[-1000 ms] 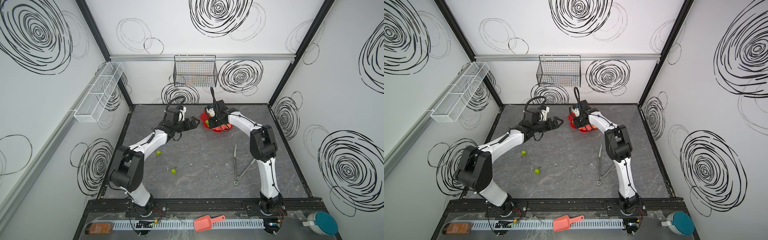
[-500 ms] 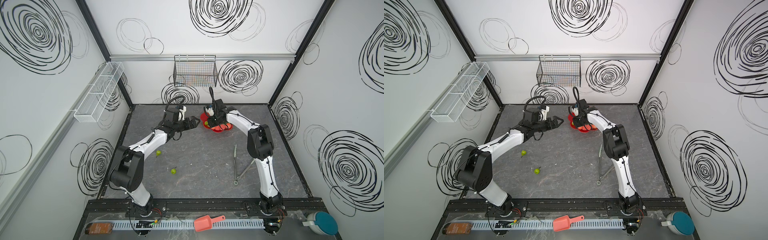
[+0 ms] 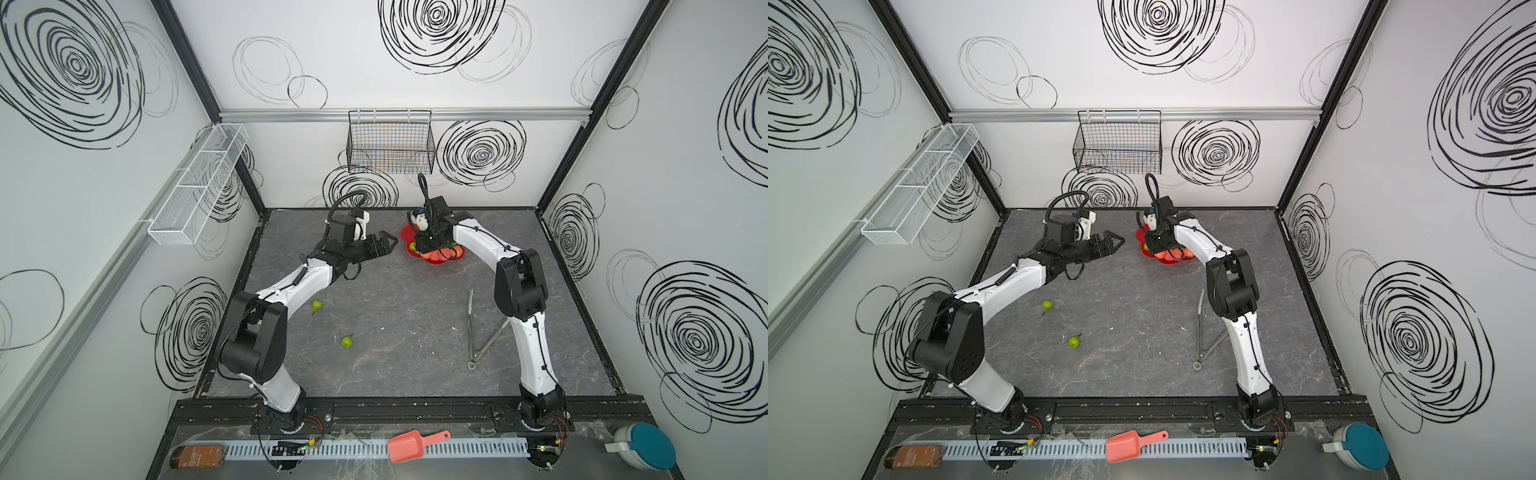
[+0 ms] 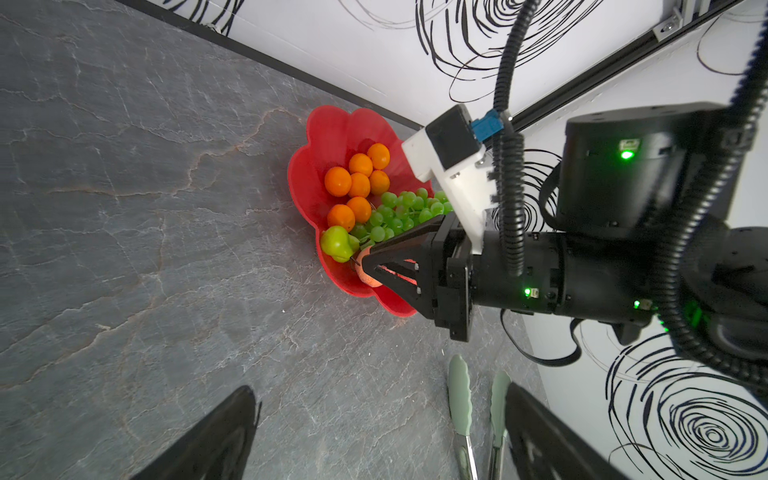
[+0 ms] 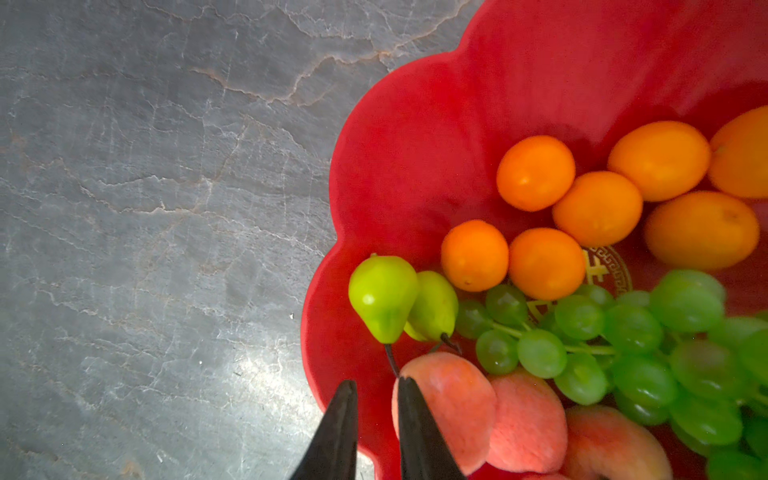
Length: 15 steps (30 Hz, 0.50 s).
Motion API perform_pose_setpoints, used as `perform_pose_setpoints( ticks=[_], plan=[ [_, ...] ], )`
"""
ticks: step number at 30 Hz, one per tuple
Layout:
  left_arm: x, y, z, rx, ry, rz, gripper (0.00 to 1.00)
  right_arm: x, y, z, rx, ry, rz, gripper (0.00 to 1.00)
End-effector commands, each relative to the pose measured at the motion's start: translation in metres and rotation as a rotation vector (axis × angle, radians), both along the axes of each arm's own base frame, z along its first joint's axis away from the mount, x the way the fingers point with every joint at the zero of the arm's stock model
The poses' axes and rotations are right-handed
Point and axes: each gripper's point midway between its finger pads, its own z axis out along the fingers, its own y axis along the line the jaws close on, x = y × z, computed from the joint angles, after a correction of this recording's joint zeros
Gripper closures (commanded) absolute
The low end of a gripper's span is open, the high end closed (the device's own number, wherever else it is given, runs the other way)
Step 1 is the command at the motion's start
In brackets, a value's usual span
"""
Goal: Place and organize the fake fruits in the fruit bowl
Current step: 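Lower the green pear into the bowl and open the right gripper, then move the right gripper back to the last green pears on the table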
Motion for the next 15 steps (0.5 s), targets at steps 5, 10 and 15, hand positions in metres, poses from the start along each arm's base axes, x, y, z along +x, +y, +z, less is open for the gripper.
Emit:
perform_pose_setpoints(
  ticks=[5,10,15],
  plan=[
    [-0.024,0.007,0.024,0.058,-0.047,-0.001,0.04,-0.021,0.006,0.071,0.03,-0.17,0.017,0.72],
    [-0.051,0.024,0.03,0.101,-0.045,0.022,0.04,-0.053,0.0,0.086,0.068,-0.223,0.012,0.67],
    [-0.082,0.038,0.028,0.113,-0.036,0.041,0.04,-0.091,0.0,0.095,0.133,-0.269,0.034,0.62]
  ],
)
